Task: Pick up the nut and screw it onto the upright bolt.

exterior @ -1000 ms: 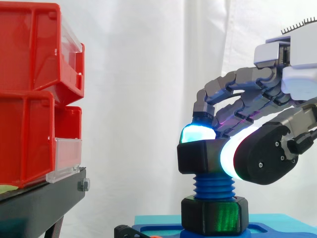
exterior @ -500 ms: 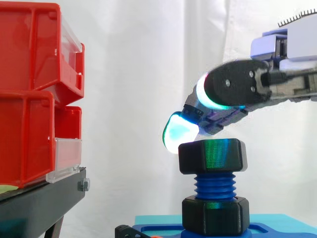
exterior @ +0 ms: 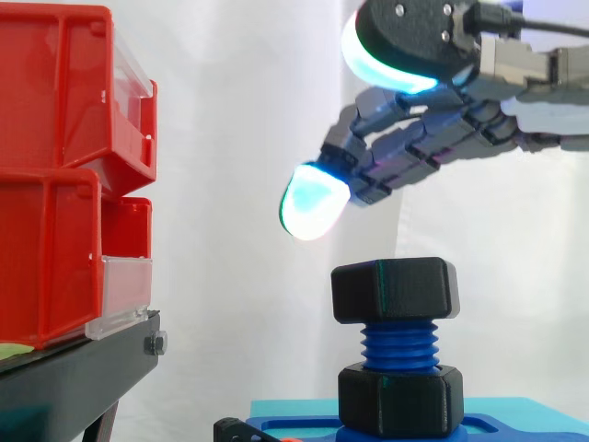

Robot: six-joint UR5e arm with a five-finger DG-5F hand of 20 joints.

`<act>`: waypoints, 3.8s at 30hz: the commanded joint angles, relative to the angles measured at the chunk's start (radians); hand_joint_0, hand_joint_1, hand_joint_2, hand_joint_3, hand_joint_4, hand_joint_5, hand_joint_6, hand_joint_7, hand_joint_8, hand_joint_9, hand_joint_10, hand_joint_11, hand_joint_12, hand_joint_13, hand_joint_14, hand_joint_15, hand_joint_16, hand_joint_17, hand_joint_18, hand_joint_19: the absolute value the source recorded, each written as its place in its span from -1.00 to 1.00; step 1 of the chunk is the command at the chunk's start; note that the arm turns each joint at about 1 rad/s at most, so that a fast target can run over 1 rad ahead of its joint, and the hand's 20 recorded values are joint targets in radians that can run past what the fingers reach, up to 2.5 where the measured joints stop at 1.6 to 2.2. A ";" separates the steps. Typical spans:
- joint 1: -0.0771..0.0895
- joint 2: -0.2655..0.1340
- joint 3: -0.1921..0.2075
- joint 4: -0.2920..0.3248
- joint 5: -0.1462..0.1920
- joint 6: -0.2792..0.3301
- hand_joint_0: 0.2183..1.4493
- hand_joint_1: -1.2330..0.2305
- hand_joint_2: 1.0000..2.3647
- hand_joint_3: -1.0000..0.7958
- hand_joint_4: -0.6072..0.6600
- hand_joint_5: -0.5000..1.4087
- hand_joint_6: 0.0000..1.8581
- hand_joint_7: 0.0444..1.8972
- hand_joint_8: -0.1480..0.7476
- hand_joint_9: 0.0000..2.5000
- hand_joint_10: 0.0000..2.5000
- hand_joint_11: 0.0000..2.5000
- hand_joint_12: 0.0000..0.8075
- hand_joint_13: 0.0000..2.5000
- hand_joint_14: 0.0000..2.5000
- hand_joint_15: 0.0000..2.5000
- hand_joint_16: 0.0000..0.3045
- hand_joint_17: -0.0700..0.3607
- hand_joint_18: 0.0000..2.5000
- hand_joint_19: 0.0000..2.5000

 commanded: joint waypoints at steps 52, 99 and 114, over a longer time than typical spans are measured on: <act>-0.048 -0.031 0.000 -0.111 -0.106 0.109 -0.55 0.57 -1.00 -0.44 0.33 -0.56 -0.46 0.32 -0.07 -0.61 -1.00 -1.00 -0.28 -0.66 -1.00 -1.00 -0.81 -0.37 -0.92 -1.00; -0.064 -0.033 0.086 -0.152 -0.209 0.072 -0.54 0.58 -1.00 -0.44 0.37 -0.57 -0.46 -0.13 -0.12 -0.52 -1.00 -1.00 -0.31 -0.61 -1.00 -1.00 -0.82 -0.39 -0.88 -1.00; -0.053 -0.037 0.061 -0.126 -0.212 0.086 -0.54 0.55 -1.00 -0.44 0.38 -0.57 -0.46 -0.03 -0.11 -0.52 -1.00 -1.00 -0.33 -0.61 -1.00 -1.00 -0.83 -0.40 -0.87 -1.00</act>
